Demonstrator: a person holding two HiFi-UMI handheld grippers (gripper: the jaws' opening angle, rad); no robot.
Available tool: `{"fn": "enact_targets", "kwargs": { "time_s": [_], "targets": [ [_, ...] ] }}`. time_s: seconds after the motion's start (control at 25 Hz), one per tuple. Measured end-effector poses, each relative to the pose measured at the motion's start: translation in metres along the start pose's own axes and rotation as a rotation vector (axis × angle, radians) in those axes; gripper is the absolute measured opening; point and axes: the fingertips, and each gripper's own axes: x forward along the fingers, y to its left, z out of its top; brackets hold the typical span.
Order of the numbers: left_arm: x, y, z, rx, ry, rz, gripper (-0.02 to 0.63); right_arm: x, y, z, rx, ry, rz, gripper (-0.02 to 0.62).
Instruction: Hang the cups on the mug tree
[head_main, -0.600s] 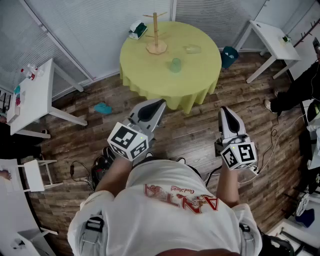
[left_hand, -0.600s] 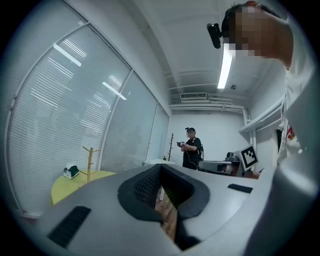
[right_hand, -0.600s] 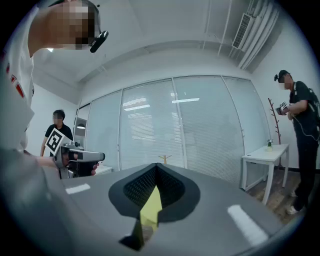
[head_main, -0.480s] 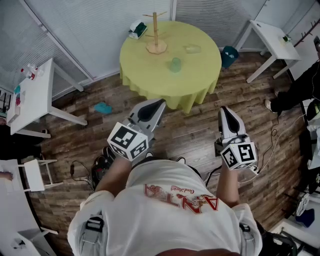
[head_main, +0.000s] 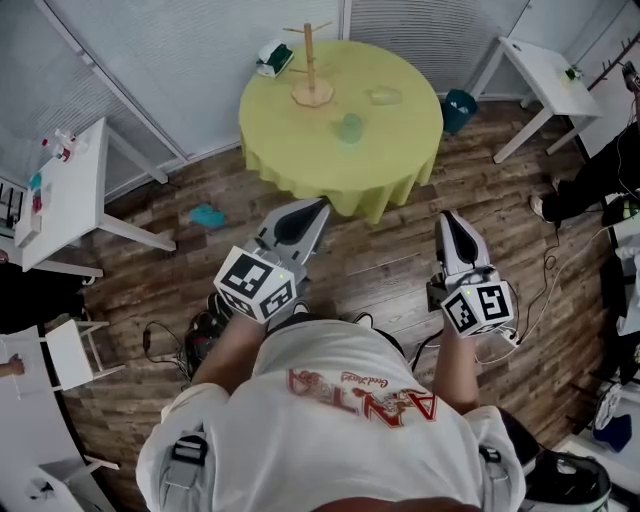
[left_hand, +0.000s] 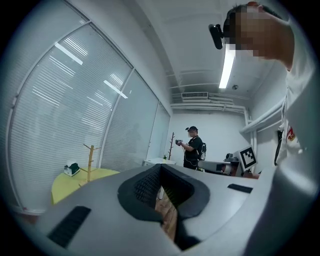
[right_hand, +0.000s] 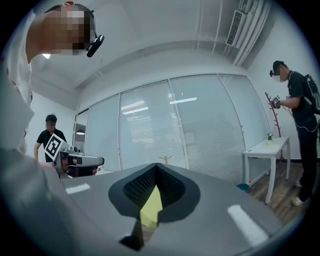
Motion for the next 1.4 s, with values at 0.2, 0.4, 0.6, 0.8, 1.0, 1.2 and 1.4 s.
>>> {"fn": "enact_targets", "kwargs": {
  "time_s": [0.2, 0.4, 0.6, 0.8, 1.0, 1.2, 1.4],
  "targets": [
    [-0.011, 0.012, 0.001, -0.005, 0.000, -0.009, 0.008, 0.007, 0.000, -0.008, 0.031, 0.019, -0.061, 0.003],
    [-0.034, 0.044, -0.001, -0.010, 0.007, -0.020, 0.008, 0.025, 0.027, -0.019, 0.046, 0.032, -0.097, 0.003],
    [-0.053, 0.075, -0.010, -0.025, 0.031, -0.042, 0.008, 0.044, 0.060, -0.034, 0.042, 0.051, -0.109, 0.003],
    [-0.053, 0.095, -0.012, -0.036, 0.038, -0.063, 0.008, 0.060, 0.063, -0.041, 0.046, 0.076, -0.140, 0.003],
    [-0.036, 0.112, -0.012, -0.029, 0.037, -0.062, 0.008, 0.091, 0.054, -0.040, 0.039, 0.078, -0.117, 0.003],
    [-0.007, 0.129, -0.010, -0.013, 0.042, -0.033, 0.008, 0.122, 0.026, -0.044, 0.057, 0.077, -0.088, 0.003],
    [0.047, 0.143, -0.002, 0.006, 0.050, -0.016, 0.008, 0.154, -0.023, -0.038, 0.068, 0.064, -0.071, 0.003]
  ]
}}
